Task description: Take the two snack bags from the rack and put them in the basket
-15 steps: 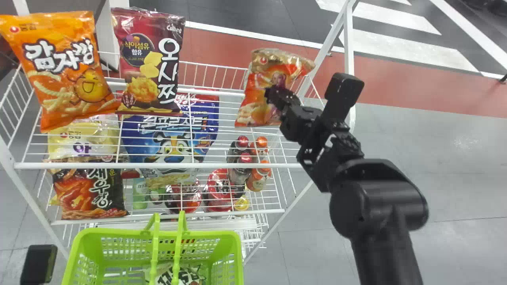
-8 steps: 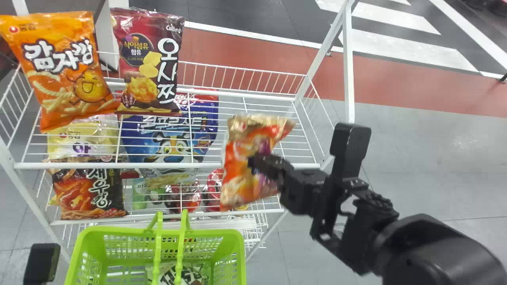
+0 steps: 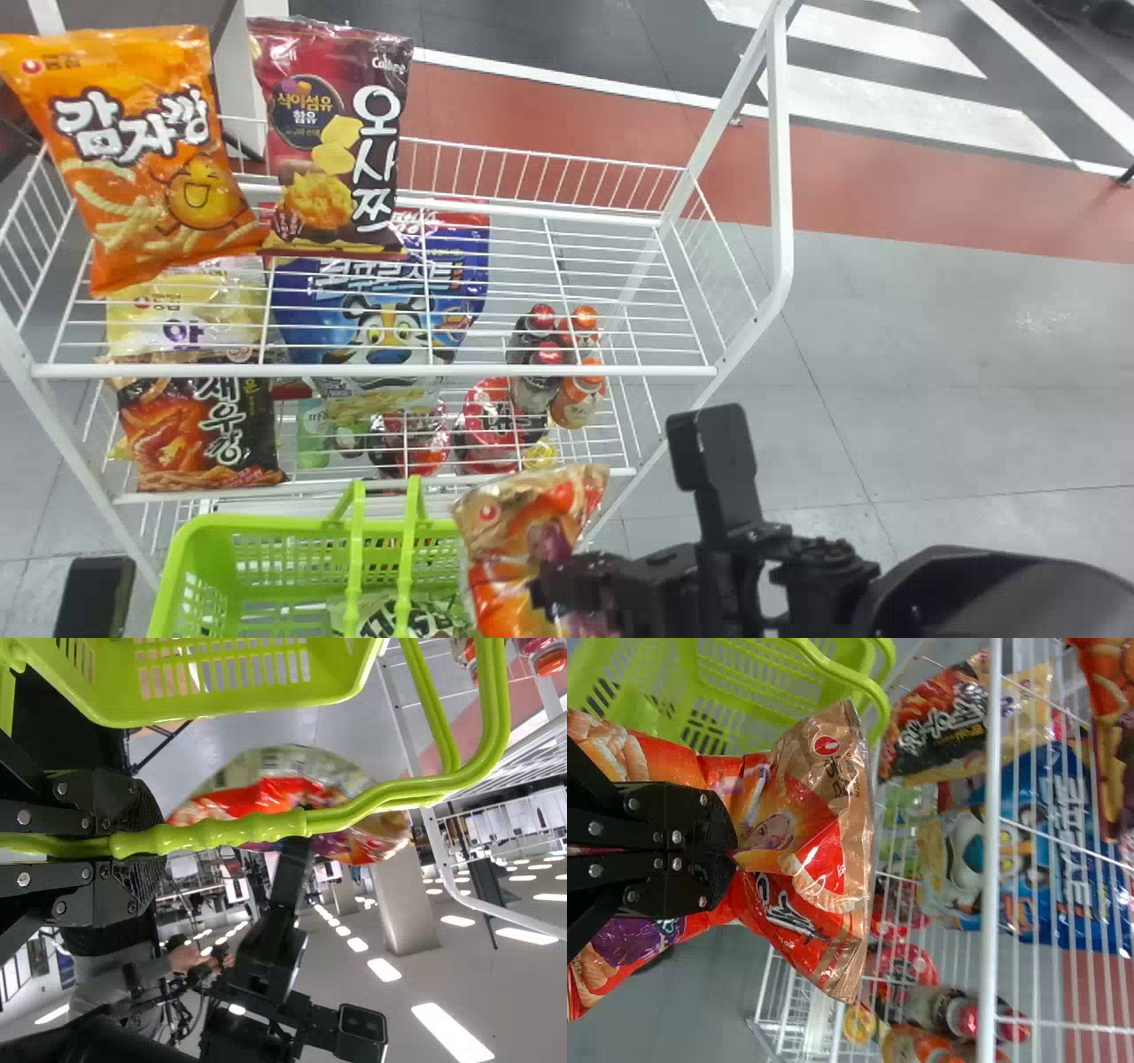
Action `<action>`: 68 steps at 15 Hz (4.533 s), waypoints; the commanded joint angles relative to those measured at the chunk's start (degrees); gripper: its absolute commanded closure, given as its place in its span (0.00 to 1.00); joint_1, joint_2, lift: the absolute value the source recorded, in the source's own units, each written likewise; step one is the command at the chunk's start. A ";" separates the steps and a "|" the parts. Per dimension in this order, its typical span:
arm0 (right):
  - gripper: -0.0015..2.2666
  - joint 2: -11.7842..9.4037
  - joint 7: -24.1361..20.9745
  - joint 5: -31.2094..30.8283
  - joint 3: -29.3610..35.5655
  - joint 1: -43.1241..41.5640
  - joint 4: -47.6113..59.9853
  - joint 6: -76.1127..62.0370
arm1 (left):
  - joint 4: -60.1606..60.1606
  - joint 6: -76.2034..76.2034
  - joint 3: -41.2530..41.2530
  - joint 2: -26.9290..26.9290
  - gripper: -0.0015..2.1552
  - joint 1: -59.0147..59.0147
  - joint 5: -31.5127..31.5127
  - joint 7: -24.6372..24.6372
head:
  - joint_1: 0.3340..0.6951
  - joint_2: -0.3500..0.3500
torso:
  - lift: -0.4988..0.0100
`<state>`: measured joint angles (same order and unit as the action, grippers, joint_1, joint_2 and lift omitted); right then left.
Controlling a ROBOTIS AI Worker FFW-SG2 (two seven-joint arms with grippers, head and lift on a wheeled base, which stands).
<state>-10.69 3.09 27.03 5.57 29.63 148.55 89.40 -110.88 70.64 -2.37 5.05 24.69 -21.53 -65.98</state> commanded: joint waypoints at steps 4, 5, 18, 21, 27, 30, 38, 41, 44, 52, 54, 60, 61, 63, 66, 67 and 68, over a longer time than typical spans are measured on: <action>0.97 0.31 -1.95 -3.56 -9.61 -1.77 -4.59 0.68 | -0.04 -0.19 -1.15 -0.04 0.92 -0.43 0.00 0.50 | 1.00 0.00 | 0.96; 0.97 0.31 -1.86 -4.00 -11.02 -3.62 -8.28 0.68 | -0.04 -0.19 -1.32 -0.04 0.92 -0.43 0.00 0.59 | 1.00 0.00 | 0.96; 0.02 -0.04 1.13 -7.17 -11.81 -4.94 -16.63 -10.87 | -1.27 -0.19 -1.23 -0.04 0.92 -0.26 0.09 0.77 | 1.00 0.03 | 0.96; 0.02 0.05 3.15 -5.15 -7.85 -2.39 -8.98 -8.06 | -1.18 -0.19 -0.97 0.05 0.92 -0.26 0.09 0.85 | 1.00 0.01 | 0.96; 0.03 -0.12 6.49 -13.14 -6.27 7.54 -10.47 -58.15 | -0.57 -2.47 -0.97 -0.04 0.92 0.36 0.09 1.29 | 1.00 0.03 | 0.96; 0.04 0.49 4.38 -16.04 -8.64 10.01 -20.49 -85.05 | -0.48 -3.17 -0.53 -0.04 0.92 0.71 0.09 1.73 | 1.00 0.02 | 0.96; 0.05 -1.18 -7.04 -21.41 -14.45 21.34 -22.34 -107.02 | -0.13 -4.23 0.26 -0.21 0.92 1.50 0.09 1.29 | 1.00 0.00 | 0.96; 0.06 -1.09 -6.96 -21.76 -15.24 20.82 -23.22 -107.20 | 0.14 -4.23 0.96 -0.21 0.92 1.68 0.09 0.77 | 1.00 0.00 | 0.96; 0.06 -1.00 -6.78 -22.55 -15.32 20.64 -22.78 -107.02 | 0.14 -4.58 0.96 -0.21 0.92 2.03 0.00 0.68 | 1.00 0.00 | 0.96; 0.07 -1.62 -7.13 -22.99 -15.68 20.20 -22.60 -107.02 | 0.40 -4.76 0.88 -0.30 0.92 2.56 -0.09 0.77 | 1.00 0.00 | 0.96; 0.07 -1.62 -7.13 -22.99 -15.68 20.20 -22.52 -107.37 | 0.22 -4.76 0.96 -0.30 0.92 2.73 -0.09 0.77 | 1.00 0.00 | 0.96; 0.07 -1.18 -7.57 -22.99 -15.59 20.29 -22.52 -107.37 | 0.66 -5.99 0.88 -0.30 0.92 3.17 -0.18 0.41 | 1.00 0.00 | 0.96; 0.07 -1.18 -7.66 -22.99 -15.50 20.38 -22.52 -107.37 | 0.66 -5.99 0.79 -0.30 0.92 3.17 -0.18 0.41 | 1.00 0.00 | 0.96; 0.07 -1.27 -7.75 -22.99 -15.41 20.38 -22.60 -108.07 | 0.58 -5.81 0.52 -0.30 0.92 3.17 -0.18 0.59 | 1.00 0.00 | 0.96; 0.07 -1.44 -7.66 -22.99 -15.41 20.38 -22.69 -109.13 | 0.22 -5.11 0.61 -0.30 0.92 3.17 -0.18 0.77 | 1.00 0.00 | 0.96; 0.07 -1.53 -7.75 -22.99 -15.41 20.38 -22.60 -109.83 | 0.22 -4.93 0.70 -0.30 0.92 3.17 -0.18 0.77 | 1.00 0.00 | 0.96; 0.07 -1.53 -7.66 -22.99 -15.41 20.38 -22.60 -110.18 | 0.22 -4.58 0.79 -0.30 0.92 3.17 -0.35 0.77 | 1.00 0.00 | 0.96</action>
<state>-12.16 -4.62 4.04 -9.84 50.01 125.89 -20.15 -110.63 65.64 -1.72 4.75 27.86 -21.72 -65.21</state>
